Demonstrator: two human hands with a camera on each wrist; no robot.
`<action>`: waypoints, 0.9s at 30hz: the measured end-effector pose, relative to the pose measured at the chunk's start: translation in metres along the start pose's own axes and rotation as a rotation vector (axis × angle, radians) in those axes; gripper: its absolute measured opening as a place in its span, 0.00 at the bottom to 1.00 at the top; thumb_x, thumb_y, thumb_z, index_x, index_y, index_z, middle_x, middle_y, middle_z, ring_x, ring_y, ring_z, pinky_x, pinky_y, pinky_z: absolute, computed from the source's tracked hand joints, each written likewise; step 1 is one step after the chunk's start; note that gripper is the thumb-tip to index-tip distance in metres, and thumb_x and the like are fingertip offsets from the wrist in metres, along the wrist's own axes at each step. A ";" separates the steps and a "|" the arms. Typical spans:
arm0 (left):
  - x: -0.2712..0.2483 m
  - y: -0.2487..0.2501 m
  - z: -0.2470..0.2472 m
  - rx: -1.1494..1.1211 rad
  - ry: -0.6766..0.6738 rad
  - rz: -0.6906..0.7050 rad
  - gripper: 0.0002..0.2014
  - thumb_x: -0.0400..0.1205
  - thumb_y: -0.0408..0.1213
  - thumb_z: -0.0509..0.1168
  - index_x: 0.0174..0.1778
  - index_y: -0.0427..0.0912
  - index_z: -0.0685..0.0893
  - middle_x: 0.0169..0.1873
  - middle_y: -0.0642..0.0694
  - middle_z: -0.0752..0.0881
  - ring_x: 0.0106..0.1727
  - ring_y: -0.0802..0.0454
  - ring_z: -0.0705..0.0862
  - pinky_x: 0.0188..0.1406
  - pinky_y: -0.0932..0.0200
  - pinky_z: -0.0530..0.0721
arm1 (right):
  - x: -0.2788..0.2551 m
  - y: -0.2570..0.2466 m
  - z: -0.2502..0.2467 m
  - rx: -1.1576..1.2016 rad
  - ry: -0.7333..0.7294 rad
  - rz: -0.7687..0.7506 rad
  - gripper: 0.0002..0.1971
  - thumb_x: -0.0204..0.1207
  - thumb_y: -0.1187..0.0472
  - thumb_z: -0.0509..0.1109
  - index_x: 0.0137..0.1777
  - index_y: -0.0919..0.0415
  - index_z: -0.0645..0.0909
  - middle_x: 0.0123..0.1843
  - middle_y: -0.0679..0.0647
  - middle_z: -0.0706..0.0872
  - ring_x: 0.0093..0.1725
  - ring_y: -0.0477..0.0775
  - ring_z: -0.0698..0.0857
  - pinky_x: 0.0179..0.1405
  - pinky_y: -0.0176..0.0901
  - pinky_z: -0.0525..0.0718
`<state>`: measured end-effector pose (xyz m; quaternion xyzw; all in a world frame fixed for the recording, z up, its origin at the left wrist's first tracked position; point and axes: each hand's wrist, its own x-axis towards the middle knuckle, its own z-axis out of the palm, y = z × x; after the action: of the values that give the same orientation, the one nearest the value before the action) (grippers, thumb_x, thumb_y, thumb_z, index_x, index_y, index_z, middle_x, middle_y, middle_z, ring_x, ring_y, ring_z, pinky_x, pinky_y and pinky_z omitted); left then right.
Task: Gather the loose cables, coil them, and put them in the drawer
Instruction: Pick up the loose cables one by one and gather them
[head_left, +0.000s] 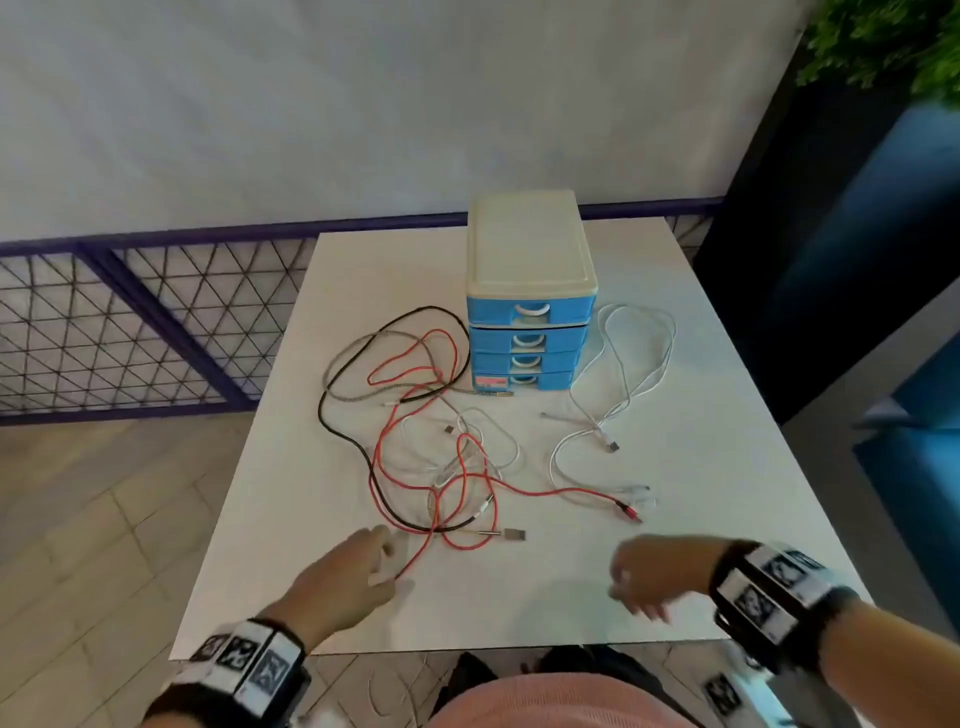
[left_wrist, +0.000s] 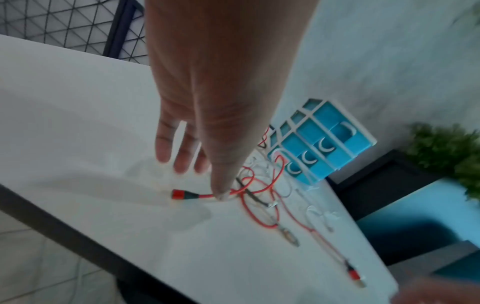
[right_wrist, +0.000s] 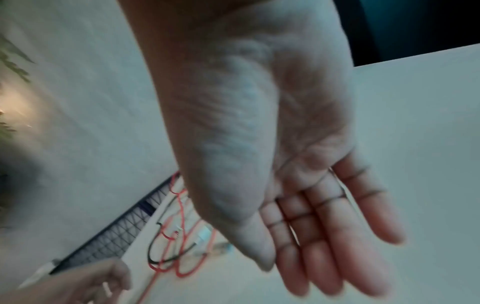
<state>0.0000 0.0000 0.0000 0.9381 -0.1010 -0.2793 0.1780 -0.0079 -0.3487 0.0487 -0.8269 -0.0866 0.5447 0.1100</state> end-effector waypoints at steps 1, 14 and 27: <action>0.000 0.002 0.000 0.050 0.018 -0.013 0.18 0.77 0.59 0.65 0.55 0.53 0.72 0.47 0.56 0.74 0.45 0.57 0.77 0.38 0.60 0.74 | 0.008 -0.006 -0.008 0.044 0.093 -0.055 0.17 0.85 0.61 0.55 0.34 0.58 0.73 0.40 0.61 0.86 0.21 0.40 0.79 0.23 0.24 0.73; 0.006 0.054 -0.075 -0.309 0.330 0.168 0.04 0.80 0.40 0.68 0.47 0.54 0.81 0.40 0.53 0.85 0.39 0.53 0.84 0.43 0.60 0.82 | 0.021 -0.102 -0.091 0.094 0.701 -0.625 0.16 0.82 0.60 0.65 0.69 0.56 0.79 0.65 0.52 0.83 0.60 0.51 0.82 0.61 0.39 0.77; 0.036 0.068 -0.059 -0.390 0.300 0.336 0.07 0.79 0.41 0.68 0.37 0.49 0.78 0.33 0.53 0.83 0.36 0.58 0.81 0.42 0.59 0.82 | 0.030 -0.105 -0.120 0.227 0.834 -0.563 0.10 0.88 0.55 0.54 0.50 0.50 0.77 0.40 0.48 0.90 0.38 0.45 0.85 0.39 0.40 0.81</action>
<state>0.0561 -0.0563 0.0551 0.8873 -0.1717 -0.1183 0.4114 0.1115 -0.2501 0.0975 -0.9013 -0.1949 0.1240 0.3665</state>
